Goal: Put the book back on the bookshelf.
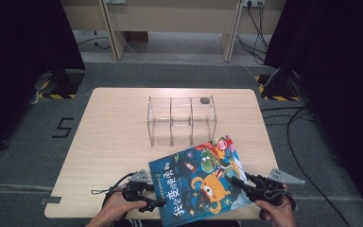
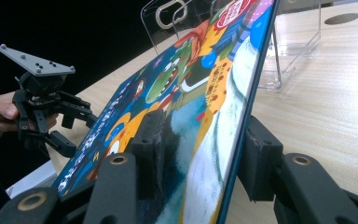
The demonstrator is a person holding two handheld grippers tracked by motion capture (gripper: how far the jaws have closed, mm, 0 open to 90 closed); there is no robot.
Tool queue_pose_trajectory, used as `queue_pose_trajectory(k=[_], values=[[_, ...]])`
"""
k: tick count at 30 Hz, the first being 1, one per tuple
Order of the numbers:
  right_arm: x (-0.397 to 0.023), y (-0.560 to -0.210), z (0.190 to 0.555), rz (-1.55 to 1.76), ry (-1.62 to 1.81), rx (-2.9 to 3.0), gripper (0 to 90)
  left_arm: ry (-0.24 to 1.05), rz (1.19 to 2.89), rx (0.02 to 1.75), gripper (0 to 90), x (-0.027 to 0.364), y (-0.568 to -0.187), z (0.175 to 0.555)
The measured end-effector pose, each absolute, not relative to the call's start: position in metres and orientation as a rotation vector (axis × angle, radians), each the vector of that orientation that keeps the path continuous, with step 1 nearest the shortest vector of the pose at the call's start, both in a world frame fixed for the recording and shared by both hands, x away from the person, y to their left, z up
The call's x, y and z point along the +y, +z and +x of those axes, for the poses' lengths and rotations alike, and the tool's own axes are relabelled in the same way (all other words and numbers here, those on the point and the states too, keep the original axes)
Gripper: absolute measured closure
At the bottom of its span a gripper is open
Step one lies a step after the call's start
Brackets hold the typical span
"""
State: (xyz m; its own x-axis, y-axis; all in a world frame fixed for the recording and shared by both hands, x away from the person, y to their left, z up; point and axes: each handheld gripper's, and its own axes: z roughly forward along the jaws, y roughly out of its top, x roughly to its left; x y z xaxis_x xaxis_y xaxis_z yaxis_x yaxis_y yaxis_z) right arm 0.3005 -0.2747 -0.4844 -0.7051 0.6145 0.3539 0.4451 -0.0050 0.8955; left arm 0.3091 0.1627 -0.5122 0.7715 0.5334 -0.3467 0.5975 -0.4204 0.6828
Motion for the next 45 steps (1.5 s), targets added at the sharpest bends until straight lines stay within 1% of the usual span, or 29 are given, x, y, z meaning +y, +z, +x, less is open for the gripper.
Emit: queue_pose_trajectory(k=[2,8,17,18,21,22,23,26,27,28,32,35,37,42,45], values=[[-0.275,-0.485,0.3,1.141,1.813,2.108,56.9,-0.101,2.104,0.844,26.0,0.162,-0.512,0.311],[-0.275,-0.484,0.3,1.101,1.823,2.103,56.9,-0.127,2.082,0.885,20.8,0.157,-0.512,0.316],[-0.278,-0.486,0.303,1.124,1.832,2.113,56.9,-0.126,2.062,0.889,22.1,0.156,-0.513,0.316],[-0.279,-0.488,0.304,1.141,1.824,2.115,56.6,-0.124,2.059,0.889,23.2,0.156,-0.512,0.316],[-0.281,-0.493,0.306,1.245,1.787,2.136,55.4,-0.093,2.027,0.885,31.1,0.159,-0.509,0.316],[-0.282,-0.495,0.307,1.269,1.77,2.142,54.9,-0.055,1.993,0.884,33.7,0.161,-0.505,0.315],[-0.282,-0.495,0.307,1.269,1.77,2.142,54.9,-0.055,1.993,0.884,35.5,0.161,-0.505,0.315],[-0.284,-0.499,0.309,1.311,1.734,2.172,53.7,-0.019,1.924,0.884,42.4,0.165,-0.499,0.315],[-0.284,-0.5,0.31,1.317,1.724,2.178,53.0,-0.019,1.924,0.884,44.0,0.165,-0.499,0.315],[-0.283,-0.502,0.311,1.334,1.698,2.204,50.0,-0.012,1.906,0.878,46.2,0.166,-0.497,0.315],[-0.278,-0.506,0.313,1.347,1.595,2.267,45.2,0.006,1.88,0.857,48.1,0.166,-0.494,0.313],[-0.278,-0.507,0.313,1.369,1.589,2.273,44.9,-0.018,1.834,0.848,50.6,0.167,-0.492,0.314],[-0.277,-0.507,0.313,1.36,1.59,2.28,44.8,-0.044,1.829,0.831,51.8,0.166,-0.492,0.314],[-0.277,-0.507,0.313,1.378,1.594,2.279,44.4,-0.051,1.826,0.818,52.6,0.165,-0.491,0.314],[-0.275,-0.507,0.314,1.395,1.591,2.275,42.2,-0.069,1.81,0.826,54.9,0.166,-0.489,0.314]])
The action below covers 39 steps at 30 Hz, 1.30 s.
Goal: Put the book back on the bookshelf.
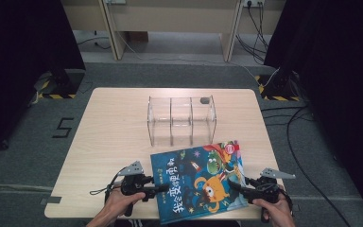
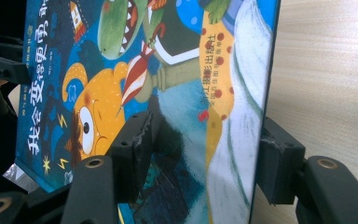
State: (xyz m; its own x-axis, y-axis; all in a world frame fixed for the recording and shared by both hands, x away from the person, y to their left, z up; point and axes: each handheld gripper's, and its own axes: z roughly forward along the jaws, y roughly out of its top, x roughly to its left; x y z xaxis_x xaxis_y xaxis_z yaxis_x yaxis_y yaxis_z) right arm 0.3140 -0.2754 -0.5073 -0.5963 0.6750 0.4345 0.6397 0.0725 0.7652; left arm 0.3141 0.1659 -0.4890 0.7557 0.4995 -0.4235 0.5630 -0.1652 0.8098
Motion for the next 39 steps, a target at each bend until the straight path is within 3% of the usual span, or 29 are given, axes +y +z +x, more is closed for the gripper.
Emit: queue_pose_trajectory(k=[11,25,39], values=[[-0.275,-0.506,0.313,1.421,1.582,2.265,35.1,-0.107,1.731,0.811,63.1,0.164,-0.475,0.31],[-0.265,-0.49,0.3,1.26,1.349,2.22,33.3,-0.23,1.647,0.896,62.9,0.165,-0.476,0.309],[-0.213,-0.482,0.237,1.023,1.352,2.239,26.9,-0.17,1.656,0.945,60.2,0.158,-0.464,0.304]])
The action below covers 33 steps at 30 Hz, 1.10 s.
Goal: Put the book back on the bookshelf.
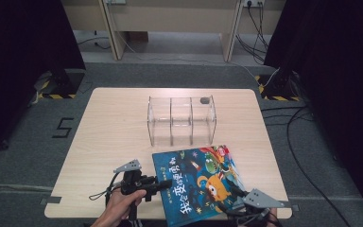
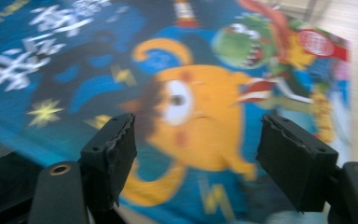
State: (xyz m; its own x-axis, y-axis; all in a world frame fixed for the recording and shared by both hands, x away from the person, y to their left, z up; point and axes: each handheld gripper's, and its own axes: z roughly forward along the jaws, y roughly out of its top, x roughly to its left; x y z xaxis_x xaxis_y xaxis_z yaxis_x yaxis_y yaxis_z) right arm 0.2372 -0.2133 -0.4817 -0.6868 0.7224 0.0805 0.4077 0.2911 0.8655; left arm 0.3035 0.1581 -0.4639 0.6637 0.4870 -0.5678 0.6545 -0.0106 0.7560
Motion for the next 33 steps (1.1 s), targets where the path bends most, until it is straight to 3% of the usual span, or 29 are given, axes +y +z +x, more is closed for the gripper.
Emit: queue_pose_trajectory(k=[17,33], values=[[-0.175,-0.488,0.21,0.74,1.195,2.294,18.4,-0.198,1.638,1.017,58.4,0.156,-0.464,0.31],[-0.162,-0.492,0.206,0.631,1.011,2.226,30.0,-0.217,1.637,1.016,55.5,0.143,-0.458,0.298]])
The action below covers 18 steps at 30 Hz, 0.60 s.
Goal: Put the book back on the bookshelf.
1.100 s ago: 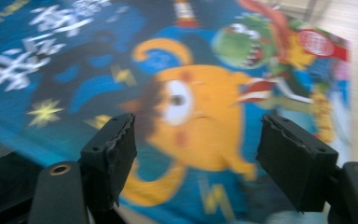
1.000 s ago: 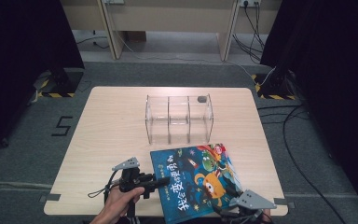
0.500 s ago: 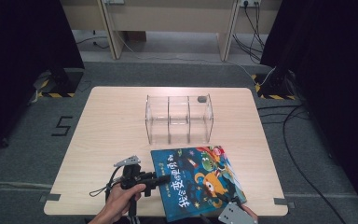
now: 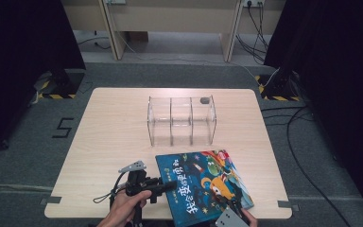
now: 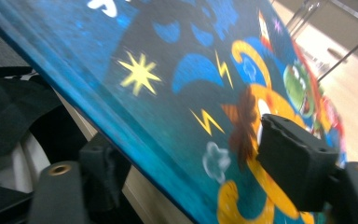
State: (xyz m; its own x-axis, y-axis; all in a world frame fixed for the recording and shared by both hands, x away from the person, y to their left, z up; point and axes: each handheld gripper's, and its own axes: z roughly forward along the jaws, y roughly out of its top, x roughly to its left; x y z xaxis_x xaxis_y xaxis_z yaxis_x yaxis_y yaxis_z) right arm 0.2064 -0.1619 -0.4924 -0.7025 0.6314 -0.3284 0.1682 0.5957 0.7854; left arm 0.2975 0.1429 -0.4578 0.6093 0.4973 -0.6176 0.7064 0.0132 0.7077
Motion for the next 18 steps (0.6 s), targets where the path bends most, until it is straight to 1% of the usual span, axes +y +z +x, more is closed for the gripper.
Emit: queue_pose_trajectory(k=[1,2,5,12,15,18], values=[[-0.161,-0.492,0.205,0.618,1.001,2.222,31.4,-0.23,1.634,1.019,55.2,0.142,-0.458,0.297],[-0.159,-0.492,0.204,0.59,0.979,2.212,35.3,-0.237,1.632,1.022,54.6,0.142,-0.459,0.297],[-0.156,-0.492,0.202,0.55,0.945,2.189,41.7,-0.237,1.642,1.018,54.3,0.141,-0.459,0.297],[-0.154,-0.491,0.198,0.513,0.909,2.161,47.8,-0.245,1.632,1.01,52.7,0.14,-0.459,0.297],[-0.155,-0.489,0.196,0.525,0.899,2.135,52.2,-0.258,1.615,0.99,49.4,0.14,-0.457,0.297],[-0.16,-0.485,0.195,0.572,0.94,2.084,55.0,-0.255,1.615,0.964,42.8,0.141,-0.454,0.296]])
